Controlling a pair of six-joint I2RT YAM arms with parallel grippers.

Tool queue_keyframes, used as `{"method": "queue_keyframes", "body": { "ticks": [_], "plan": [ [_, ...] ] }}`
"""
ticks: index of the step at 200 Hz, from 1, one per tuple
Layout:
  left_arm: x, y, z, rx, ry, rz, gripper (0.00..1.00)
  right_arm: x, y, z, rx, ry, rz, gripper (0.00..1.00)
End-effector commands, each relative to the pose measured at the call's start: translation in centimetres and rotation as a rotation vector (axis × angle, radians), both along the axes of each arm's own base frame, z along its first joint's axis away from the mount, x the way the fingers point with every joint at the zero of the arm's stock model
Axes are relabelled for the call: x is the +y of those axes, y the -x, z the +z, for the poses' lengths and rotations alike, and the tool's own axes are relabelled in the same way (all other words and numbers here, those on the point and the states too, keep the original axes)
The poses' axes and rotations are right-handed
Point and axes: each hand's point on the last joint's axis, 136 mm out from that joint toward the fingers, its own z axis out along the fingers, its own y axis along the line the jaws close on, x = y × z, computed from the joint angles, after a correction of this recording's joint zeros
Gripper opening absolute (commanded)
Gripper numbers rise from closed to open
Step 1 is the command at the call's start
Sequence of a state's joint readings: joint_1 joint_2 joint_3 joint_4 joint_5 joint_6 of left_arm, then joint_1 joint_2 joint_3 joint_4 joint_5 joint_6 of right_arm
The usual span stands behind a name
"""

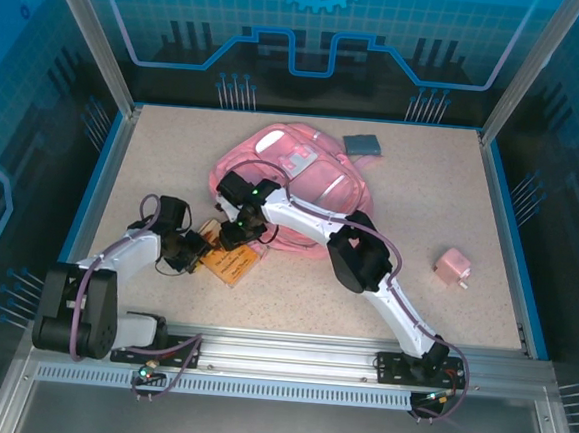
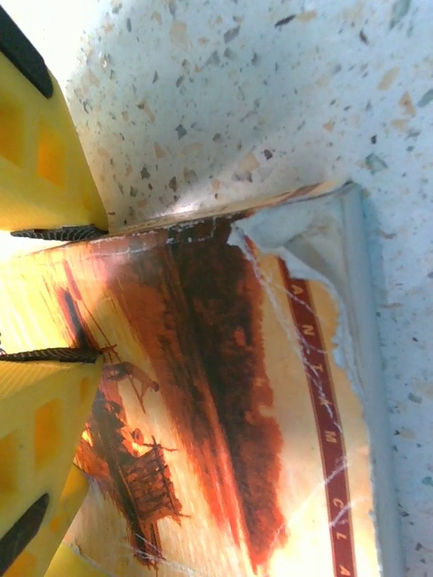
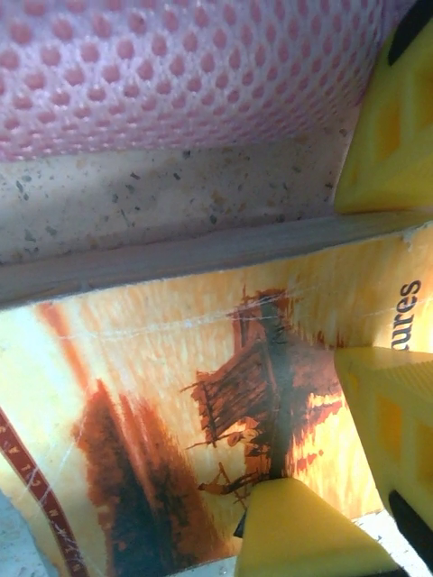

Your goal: Pack the student bag

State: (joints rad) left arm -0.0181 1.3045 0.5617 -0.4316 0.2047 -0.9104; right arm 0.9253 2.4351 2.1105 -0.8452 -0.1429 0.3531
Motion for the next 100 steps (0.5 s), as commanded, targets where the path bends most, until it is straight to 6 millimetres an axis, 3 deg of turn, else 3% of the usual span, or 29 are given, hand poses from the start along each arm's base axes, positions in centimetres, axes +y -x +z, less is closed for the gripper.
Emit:
{"method": "queue_keyframes", "body": {
  "ticks": [1, 36, 51, 56, 72, 100],
  "plan": [
    [0.2, 1.4, -2.2, 0.077, -0.031, -0.008, 0.35, 0.9, 2.0, 2.0, 0.062, -0.051, 0.05, 0.36],
    [0.1, 0.8, -1.4, 0.054, -0.03, -0.015, 0.35, 0.9, 1.9, 4.8, 0.038, -0.098, 0.031, 0.14],
    [0.1, 0.5, -0.8, 0.036, -0.028, -0.018, 0.36, 0.9, 1.8, 5.2, 0.049, -0.12, 0.019, 0.09],
    [0.1, 0.4, -0.6, 0.03, -0.029, -0.018, 0.36, 0.9, 1.8, 6.7, 0.039, -0.148, 0.018, 0.07],
    [0.0, -0.1, 0.3, -0.001, -0.021, -0.024, 0.38, 1.0, 1.8, 7.6, 0.062, -0.191, 0.008, 0.0],
    [-0.3, -0.9, 2.5, -0.065, -0.009, -0.034, 0.47, 0.7, 1.7, 8.9, 0.099, -0.26, -0.013, 0.0]
  ]
}}
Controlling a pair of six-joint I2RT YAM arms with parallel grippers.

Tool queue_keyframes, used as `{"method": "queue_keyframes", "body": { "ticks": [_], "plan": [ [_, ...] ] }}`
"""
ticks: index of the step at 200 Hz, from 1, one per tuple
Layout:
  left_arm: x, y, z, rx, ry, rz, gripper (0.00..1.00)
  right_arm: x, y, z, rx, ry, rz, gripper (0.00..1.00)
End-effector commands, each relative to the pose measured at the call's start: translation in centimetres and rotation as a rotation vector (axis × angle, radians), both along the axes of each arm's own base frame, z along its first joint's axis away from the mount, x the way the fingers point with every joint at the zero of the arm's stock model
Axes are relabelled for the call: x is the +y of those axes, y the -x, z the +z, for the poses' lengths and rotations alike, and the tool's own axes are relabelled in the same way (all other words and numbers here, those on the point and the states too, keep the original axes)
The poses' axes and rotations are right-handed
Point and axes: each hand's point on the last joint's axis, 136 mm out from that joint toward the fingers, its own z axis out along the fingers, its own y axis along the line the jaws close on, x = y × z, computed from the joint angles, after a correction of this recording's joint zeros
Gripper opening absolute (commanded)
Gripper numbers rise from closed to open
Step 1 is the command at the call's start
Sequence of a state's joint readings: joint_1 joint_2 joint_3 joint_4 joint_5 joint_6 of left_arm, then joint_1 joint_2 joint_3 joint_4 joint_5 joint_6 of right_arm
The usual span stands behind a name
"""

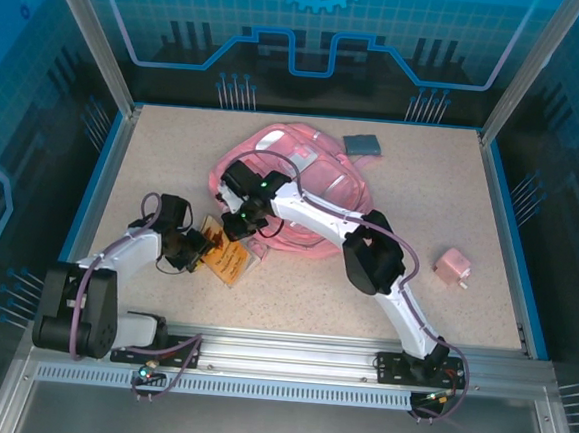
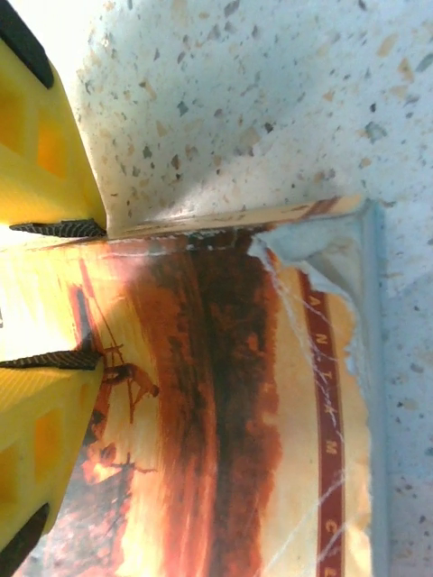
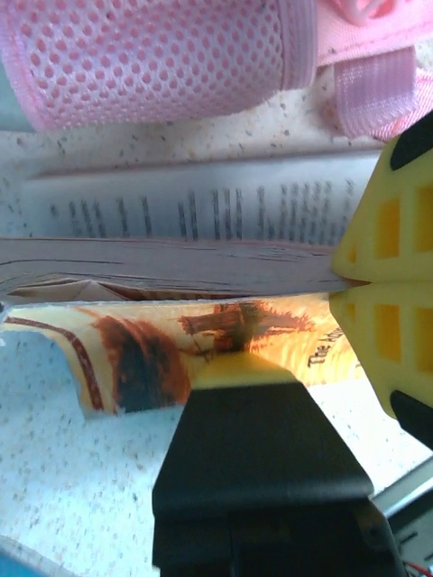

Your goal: Pack the student bag

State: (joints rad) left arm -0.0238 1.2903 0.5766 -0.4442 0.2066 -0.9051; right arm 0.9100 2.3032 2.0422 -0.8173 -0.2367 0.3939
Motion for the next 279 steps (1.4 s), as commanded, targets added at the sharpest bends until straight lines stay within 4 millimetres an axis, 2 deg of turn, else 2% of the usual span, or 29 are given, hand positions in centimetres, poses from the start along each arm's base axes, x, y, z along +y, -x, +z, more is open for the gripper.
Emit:
{"method": "queue_keyframes", "body": {
  "ticks": [1, 40, 61, 94, 126, 155, 175, 195, 214, 226, 248, 264, 279],
  "plan": [
    [-0.1, -0.6, 1.8, -0.048, -0.008, -0.023, 0.48, 0.6, 0.8, 3.7, 0.067, -0.137, 0.006, 0.0],
    [-1.4, -1.8, 6.1, -0.197, 0.07, -0.054, 0.77, -1.1, -1.1, 6.4, 0.136, -0.285, -0.095, 0.0],
    [-2.6, -2.3, 7.8, -0.28, 0.14, -0.087, 0.87, -2.6, -2.5, 7.2, 0.177, -0.347, -0.15, 0.0],
    [-4.7, -3.3, 8.8, -0.373, 0.272, -0.142, 0.91, -4.5, -4.0, 7.0, 0.232, -0.385, -0.204, 0.0],
    [-5.4, -4.4, 8.9, -0.417, 0.33, -0.147, 0.91, -5.4, -4.6, 6.8, 0.257, -0.406, -0.233, 0.0],
    [-6.0, -5.7, 8.8, -0.44, 0.387, -0.141, 0.86, -5.7, -4.8, 6.5, 0.279, -0.419, -0.248, 0.0],
    [-6.1, -6.2, 8.6, -0.443, 0.401, -0.133, 0.75, -5.8, -4.9, 6.4, 0.289, -0.426, -0.255, 0.0],
    [-5.9, -6.5, 8.7, -0.455, 0.384, -0.126, 0.56, -6.0, -4.9, 6.5, 0.287, -0.428, -0.259, 0.0],
    [-5.3, -6.5, 8.7, -0.452, 0.348, -0.111, 0.3, -6.3, -4.8, 7.0, 0.276, -0.431, -0.257, 0.0],
    [-4.6, -6.3, 8.9, -0.447, 0.297, -0.096, 0.24, -6.7, -4.8, 7.7, 0.241, -0.431, -0.264, 0.14],
    [-3.0, -5.5, 10.3, -0.455, 0.179, -0.073, 0.18, -8.3, -5.0, 8.9, 0.169, -0.421, -0.317, 0.49],
    [-2.2, -4.9, 12.6, -0.486, 0.12, -0.072, 0.16, -9.6, -5.0, 10.1, 0.128, -0.431, -0.363, 0.66],
    [-2.2, -5.0, 15.4, -0.552, 0.122, -0.076, 0.15, -10.3, -4.6, 11.5, 0.113, -0.472, -0.386, 0.79]
  ]
}}
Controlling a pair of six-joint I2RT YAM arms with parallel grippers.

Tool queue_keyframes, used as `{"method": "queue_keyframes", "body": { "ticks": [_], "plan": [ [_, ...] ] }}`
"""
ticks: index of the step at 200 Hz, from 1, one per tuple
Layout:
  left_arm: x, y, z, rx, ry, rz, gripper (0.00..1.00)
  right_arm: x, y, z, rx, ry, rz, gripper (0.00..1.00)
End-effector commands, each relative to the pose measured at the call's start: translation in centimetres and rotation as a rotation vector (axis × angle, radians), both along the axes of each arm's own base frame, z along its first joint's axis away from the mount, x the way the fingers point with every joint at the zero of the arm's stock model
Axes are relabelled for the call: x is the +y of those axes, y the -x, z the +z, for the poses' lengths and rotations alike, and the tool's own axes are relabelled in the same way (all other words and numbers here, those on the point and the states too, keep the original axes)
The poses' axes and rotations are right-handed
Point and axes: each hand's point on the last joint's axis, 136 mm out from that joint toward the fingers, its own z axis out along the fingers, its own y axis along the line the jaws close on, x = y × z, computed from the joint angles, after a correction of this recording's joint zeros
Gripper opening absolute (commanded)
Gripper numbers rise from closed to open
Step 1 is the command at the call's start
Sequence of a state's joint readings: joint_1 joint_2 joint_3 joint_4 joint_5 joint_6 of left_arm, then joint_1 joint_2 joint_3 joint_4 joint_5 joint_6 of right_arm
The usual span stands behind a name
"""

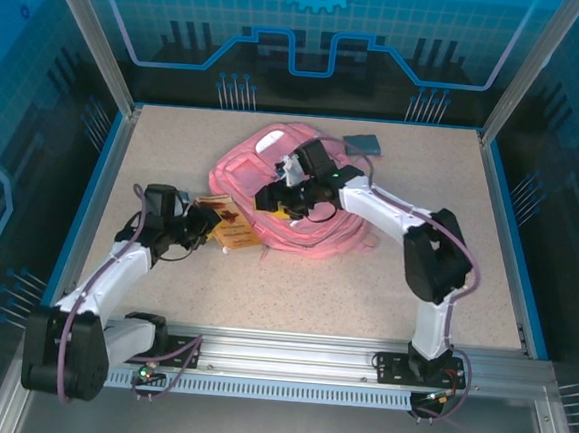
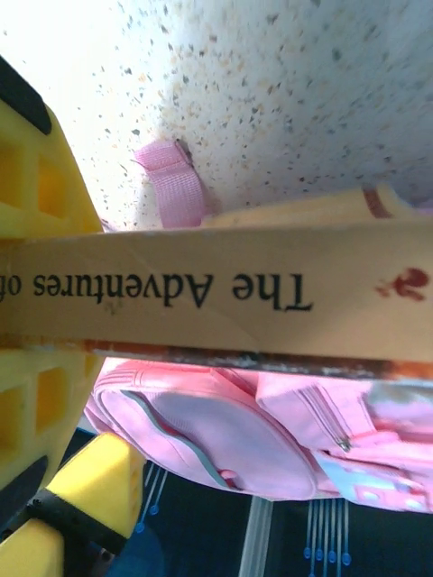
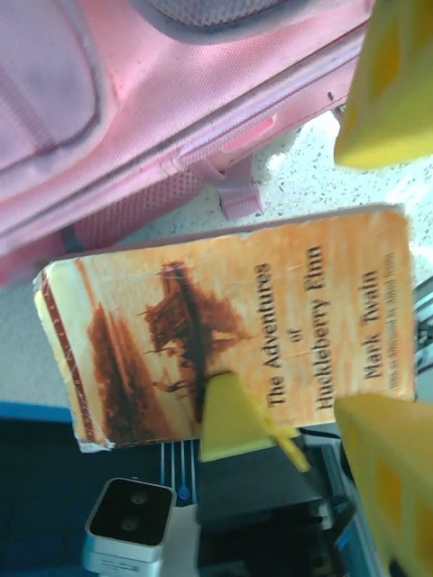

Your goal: Pack the student bag

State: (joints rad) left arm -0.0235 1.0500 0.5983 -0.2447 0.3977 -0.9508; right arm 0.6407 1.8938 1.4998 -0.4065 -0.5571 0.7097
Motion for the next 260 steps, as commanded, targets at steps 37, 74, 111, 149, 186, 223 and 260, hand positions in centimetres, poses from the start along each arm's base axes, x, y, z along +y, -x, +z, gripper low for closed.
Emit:
{"method": "queue_keyframes", "body": {
  "ticks": [37, 74, 111, 149, 186, 223, 260],
  "plan": [
    [0.0, -2.1, 12.2, -0.28, 0.025, 0.035, 0.16, -2.7, 0.4, 7.8, -0.076, -0.213, -0.174, 0.94],
    [-1.4, -5.6, 17.4, -0.453, 0.165, 0.109, 0.16, -2.1, 0.7, 11.0, 0.036, -0.44, -0.272, 1.0],
    [-3.5, -8.0, 19.5, -0.519, 0.22, 0.14, 0.17, -0.7, -0.1, 13.1, 0.092, -0.589, -0.301, 1.0],
    [-4.7, -8.8, 20.1, -0.529, 0.253, 0.143, 0.17, -0.1, -1.4, 13.3, 0.13, -0.636, -0.337, 1.0],
    [-4.9, -8.8, 20.6, -0.541, 0.26, 0.151, 0.17, 0.1, -2.2, 12.7, 0.15, -0.639, -0.367, 0.98],
    [-5.5, -8.6, 20.1, -0.524, 0.279, 0.14, 0.18, 0.0, -3.4, 14.0, 0.095, -0.703, -0.365, 0.74],
    [-6.1, -8.1, 19.4, -0.498, 0.285, 0.12, 0.24, -0.6, -4.0, 14.2, 0.056, -0.699, -0.366, 0.38]
  ]
}}
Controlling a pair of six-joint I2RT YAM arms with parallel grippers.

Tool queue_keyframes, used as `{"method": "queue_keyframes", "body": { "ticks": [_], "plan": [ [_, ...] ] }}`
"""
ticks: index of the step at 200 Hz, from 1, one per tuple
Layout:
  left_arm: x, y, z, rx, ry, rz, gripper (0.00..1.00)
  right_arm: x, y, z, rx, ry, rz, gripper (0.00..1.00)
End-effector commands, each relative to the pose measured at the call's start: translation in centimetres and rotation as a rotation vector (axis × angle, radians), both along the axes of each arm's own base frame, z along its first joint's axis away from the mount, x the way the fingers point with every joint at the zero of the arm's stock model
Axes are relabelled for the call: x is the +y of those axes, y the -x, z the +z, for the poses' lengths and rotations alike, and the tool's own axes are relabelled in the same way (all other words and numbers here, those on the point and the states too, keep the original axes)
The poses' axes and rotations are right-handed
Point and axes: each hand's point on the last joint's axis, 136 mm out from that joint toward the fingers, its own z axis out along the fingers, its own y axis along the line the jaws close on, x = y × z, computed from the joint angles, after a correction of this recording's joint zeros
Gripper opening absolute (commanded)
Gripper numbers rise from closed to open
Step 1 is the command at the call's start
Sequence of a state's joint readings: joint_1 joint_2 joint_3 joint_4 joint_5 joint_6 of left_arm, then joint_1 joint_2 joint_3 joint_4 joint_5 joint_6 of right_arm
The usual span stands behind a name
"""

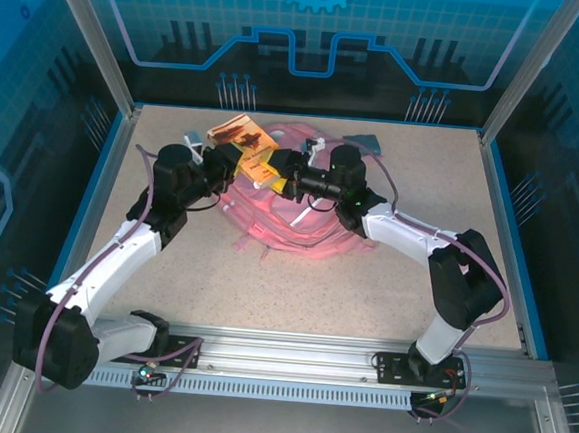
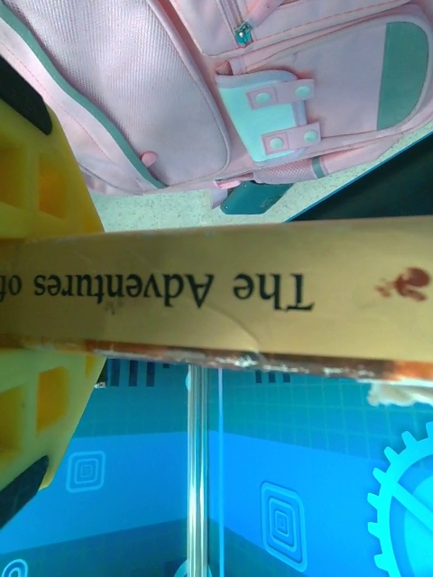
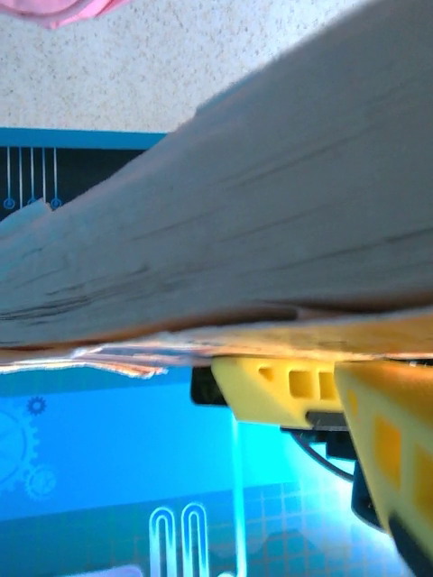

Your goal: Pack the student bag

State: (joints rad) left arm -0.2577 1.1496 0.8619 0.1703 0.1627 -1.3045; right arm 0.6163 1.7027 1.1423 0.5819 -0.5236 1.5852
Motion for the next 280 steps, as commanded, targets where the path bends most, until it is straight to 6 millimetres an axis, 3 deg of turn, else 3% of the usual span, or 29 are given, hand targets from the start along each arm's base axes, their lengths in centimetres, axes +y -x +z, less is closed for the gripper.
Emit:
{"method": "queue_keyframes", "body": {
  "ticks": [1, 21, 56, 93, 125, 170, 211, 280],
  "plan": [
    [-0.5, 0.1, 2.9, -0.087, 0.033, -0.013, 0.25, -0.6, -1.1, 2.2, -0.087, -0.034, -0.029, 0.36],
    [-0.7, 0.6, 1.6, -0.037, -0.03, -0.036, 0.47, -2.1, -1.1, 1.6, -0.111, 0.038, -0.05, 0.21],
    [-1.9, 2.4, -3.2, 0.116, -0.323, -0.192, 0.81, -8.0, -0.6, -1.3, -0.176, 0.362, -0.122, 0.16],
    [-4.7, 3.2, -7.6, 0.185, -0.635, -0.408, 0.85, -16.2, 0.3, -4.0, -0.176, 0.661, -0.199, 0.16],
    [-9.3, 3.1, -10.0, 0.164, -0.92, -0.585, 0.85, -22.8, 1.4, -5.2, -0.128, 0.821, -0.289, 0.16],
    [-15.5, 2.1, -13.4, 0.126, -1.29, -0.736, 0.83, -29.6, 2.9, -6.1, -0.043, 0.9, -0.424, 0.15],
    [-18.5, 0.3, -17.4, 0.181, -1.411, -0.807, 0.74, -32.2, 3.8, -6.6, 0.015, 0.878, -0.488, 0.13],
    [-18.4, -2.0, -21.4, 0.239, -1.625, -0.795, 0.64, -32.2, 4.0, -6.8, 0.023, 0.852, -0.493, 0.12]
  ]
}}
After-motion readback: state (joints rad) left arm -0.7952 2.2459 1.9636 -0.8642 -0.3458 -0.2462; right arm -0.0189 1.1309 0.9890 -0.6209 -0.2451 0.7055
